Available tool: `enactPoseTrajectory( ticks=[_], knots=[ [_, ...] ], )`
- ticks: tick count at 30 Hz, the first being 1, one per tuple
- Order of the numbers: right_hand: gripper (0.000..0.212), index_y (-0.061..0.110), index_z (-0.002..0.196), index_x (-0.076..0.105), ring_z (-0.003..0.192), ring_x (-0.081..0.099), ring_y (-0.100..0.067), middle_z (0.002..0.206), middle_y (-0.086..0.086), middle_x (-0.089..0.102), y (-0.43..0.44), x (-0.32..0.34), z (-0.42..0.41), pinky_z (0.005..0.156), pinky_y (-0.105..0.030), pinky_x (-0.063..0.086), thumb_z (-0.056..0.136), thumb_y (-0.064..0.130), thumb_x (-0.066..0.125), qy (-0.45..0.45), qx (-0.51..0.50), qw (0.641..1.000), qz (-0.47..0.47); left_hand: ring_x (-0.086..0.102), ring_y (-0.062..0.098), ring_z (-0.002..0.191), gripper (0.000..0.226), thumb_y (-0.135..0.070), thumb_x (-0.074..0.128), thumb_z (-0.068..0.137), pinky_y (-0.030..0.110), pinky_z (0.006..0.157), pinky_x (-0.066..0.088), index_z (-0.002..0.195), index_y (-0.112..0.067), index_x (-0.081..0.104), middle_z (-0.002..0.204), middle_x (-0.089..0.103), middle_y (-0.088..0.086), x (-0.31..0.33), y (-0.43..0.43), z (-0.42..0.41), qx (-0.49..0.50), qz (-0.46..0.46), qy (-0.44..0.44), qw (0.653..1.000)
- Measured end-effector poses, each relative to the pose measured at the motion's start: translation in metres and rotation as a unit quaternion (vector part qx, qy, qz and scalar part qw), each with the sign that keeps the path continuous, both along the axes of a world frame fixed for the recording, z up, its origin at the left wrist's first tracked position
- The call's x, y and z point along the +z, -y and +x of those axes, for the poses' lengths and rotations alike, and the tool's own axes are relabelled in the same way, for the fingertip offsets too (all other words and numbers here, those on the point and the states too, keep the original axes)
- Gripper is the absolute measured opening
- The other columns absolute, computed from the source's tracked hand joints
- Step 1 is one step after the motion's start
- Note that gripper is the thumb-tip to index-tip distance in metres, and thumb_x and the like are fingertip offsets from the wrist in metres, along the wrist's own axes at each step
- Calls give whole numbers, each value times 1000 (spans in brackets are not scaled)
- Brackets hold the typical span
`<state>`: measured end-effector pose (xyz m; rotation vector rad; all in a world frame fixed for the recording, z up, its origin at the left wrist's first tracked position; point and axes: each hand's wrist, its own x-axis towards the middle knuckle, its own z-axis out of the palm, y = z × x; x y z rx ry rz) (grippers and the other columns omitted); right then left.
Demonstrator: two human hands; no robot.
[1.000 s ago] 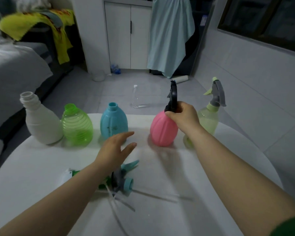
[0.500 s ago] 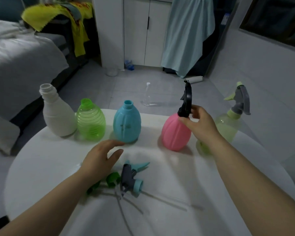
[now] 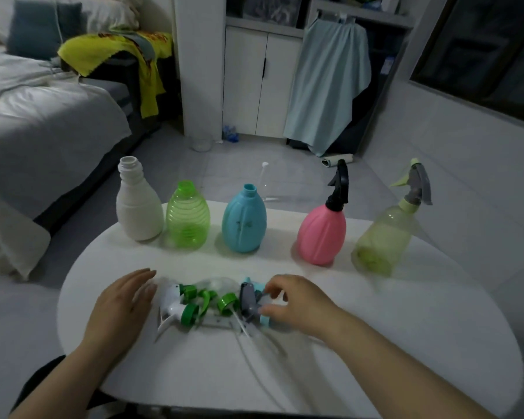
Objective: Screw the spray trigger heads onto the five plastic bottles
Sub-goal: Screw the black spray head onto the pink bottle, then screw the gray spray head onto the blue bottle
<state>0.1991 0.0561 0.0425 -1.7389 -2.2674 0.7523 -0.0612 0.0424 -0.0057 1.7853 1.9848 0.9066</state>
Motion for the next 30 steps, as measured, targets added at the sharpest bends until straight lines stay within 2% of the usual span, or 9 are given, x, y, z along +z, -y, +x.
enactPoseTrajectory(
  ticks=[6, 10, 13, 18, 21, 23, 26, 28, 30],
  knots=[
    [41, 17, 115, 49, 104, 52, -28, 119, -9, 56, 1, -5, -13, 85, -29, 39, 75, 22, 58, 163, 27, 986, -35, 48, 30, 119, 26, -15, 48, 87, 44, 103, 32, 109, -8, 59, 122, 59, 14, -9, -8, -4, -42, -31, -66, 996],
    [39, 13, 115, 48, 105, 51, -31, 120, -12, 54, -5, -10, -19, 86, -33, 38, 76, 14, 52, 222, 47, 974, -19, 48, 29, 119, 26, -15, 46, 87, 42, 104, 30, 109, -9, 59, 122, 60, 12, -12, -9, -7, -32, -24, -52, 998],
    [38, 12, 114, 46, 105, 50, -32, 120, -14, 53, -10, -12, -22, 85, -33, 38, 77, 13, 52, 217, 35, 976, -10, 48, 30, 118, 26, -14, 45, 88, 43, 104, 29, 108, -8, 59, 121, 60, 13, -12, -9, -6, -28, -26, -31, 999],
    [35, 15, 114, 43, 98, 54, -29, 114, -13, 57, -22, 0, -12, 72, -28, 37, 81, 23, 53, 83, -37, 996, -28, 53, 36, 109, 23, -8, 47, 87, 46, 99, 34, 104, -5, 61, 116, 61, 18, 0, -6, -8, -12, -2, 43, 999],
    [27, 21, 106, 40, 78, 50, -13, 100, -6, 52, -26, 16, -4, 60, -24, 37, 83, 28, 53, -74, -70, 993, -62, 54, 34, 106, 22, -9, 52, 84, 44, 92, 38, 104, -6, 61, 114, 62, 16, 19, -8, 1, -27, 43, 61, 997],
    [19, 27, 98, 39, 86, 52, -13, 103, -5, 56, -30, 28, 1, 65, -22, 39, 84, 28, 53, -187, -96, 975, -71, 55, 27, 100, 24, -10, 56, 82, 37, 85, 38, 105, -10, 61, 112, 63, 13, 35, -15, 15, -45, 68, 84, 993],
    [14, 27, 96, 45, 99, 58, -18, 97, 2, 61, -38, 46, 7, 85, -33, 46, 84, 24, 52, -343, -124, 931, -34, 51, 17, 99, 31, -17, 59, 80, 27, 86, 35, 111, -15, 57, 116, 60, 8, 54, -33, 41, -77, 83, 131, 985],
    [16, 27, 97, 50, 93, 57, -13, 100, 5, 57, -43, 59, 11, 80, -27, 46, 85, 16, 50, -435, -128, 891, -19, 46, 10, 105, 40, -21, 60, 79, 20, 89, 31, 117, -17, 51, 122, 56, 4, 61, -51, 57, -103, 82, 140, 981],
    [21, 27, 88, 55, 84, 54, -11, 99, 2, 54, -47, 70, 16, 73, -23, 43, 81, 7, 53, -507, -131, 852, -16, 42, 9, 110, 51, -23, 62, 78, 23, 92, 30, 124, -17, 42, 130, 49, 3, 65, -70, 70, -118, 65, 150, 979]
  ],
)
